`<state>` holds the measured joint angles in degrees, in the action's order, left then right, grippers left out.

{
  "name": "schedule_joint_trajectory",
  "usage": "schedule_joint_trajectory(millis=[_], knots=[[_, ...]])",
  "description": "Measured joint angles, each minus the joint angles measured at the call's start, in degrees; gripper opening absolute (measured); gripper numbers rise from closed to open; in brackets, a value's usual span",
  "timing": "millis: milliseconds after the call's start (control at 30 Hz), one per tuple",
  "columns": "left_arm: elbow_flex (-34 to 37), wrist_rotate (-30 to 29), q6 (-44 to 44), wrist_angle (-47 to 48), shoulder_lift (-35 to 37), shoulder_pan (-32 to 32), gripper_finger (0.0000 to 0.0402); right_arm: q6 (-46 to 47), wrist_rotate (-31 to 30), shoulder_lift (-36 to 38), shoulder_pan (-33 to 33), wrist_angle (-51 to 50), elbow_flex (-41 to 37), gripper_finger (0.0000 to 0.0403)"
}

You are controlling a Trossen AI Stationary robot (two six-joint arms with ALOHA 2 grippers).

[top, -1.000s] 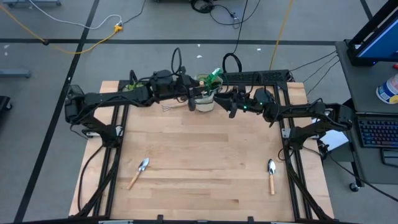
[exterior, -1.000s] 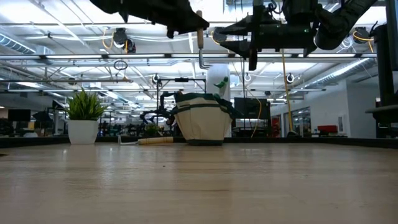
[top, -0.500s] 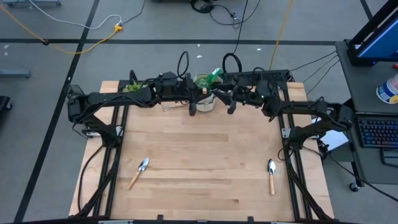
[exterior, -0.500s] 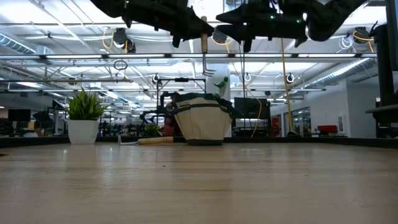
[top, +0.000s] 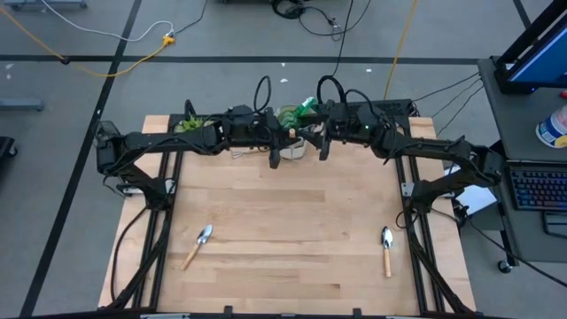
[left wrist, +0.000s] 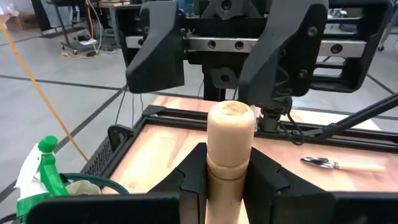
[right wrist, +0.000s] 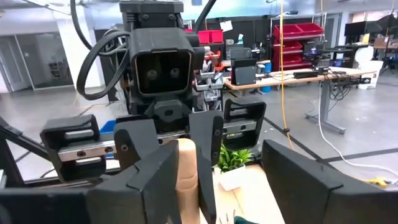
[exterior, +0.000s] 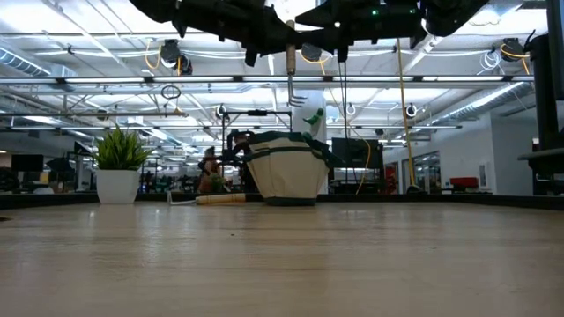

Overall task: Pick & Place Garden tools in Gardening bag
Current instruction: Put the brown hand rake into the green gardening bag

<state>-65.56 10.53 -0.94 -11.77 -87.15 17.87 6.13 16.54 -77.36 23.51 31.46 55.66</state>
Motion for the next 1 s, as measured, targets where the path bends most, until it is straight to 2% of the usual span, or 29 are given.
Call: schedule_joint_trajectory(millis=[233, 467, 800, 1000], knots=[[0.0, 0.0, 0.3, -0.1, 0.0, -0.1, 0.0066, 3.3, 0.1, -1.3, -0.7, 0.0, 0.0, 0.0262], [0.0, 0.0, 0.2, 0.0, 0.0, -0.9, 0.0066, 3.7, 0.0, -3.3, -1.9, 2.4, 0.0, 0.0274], [0.0, -0.2, 0.3, -0.4, 0.0, -1.4, 0.0066, 7.2, 0.4, -6.1, -1.9, 7.6, 0.0, 0.0257], [0.0, -0.1, 0.4, -0.3, 0.0, -1.4, 0.0066, 6.7, 0.2, -6.2, -2.6, 7.8, 0.0, 0.0226]])
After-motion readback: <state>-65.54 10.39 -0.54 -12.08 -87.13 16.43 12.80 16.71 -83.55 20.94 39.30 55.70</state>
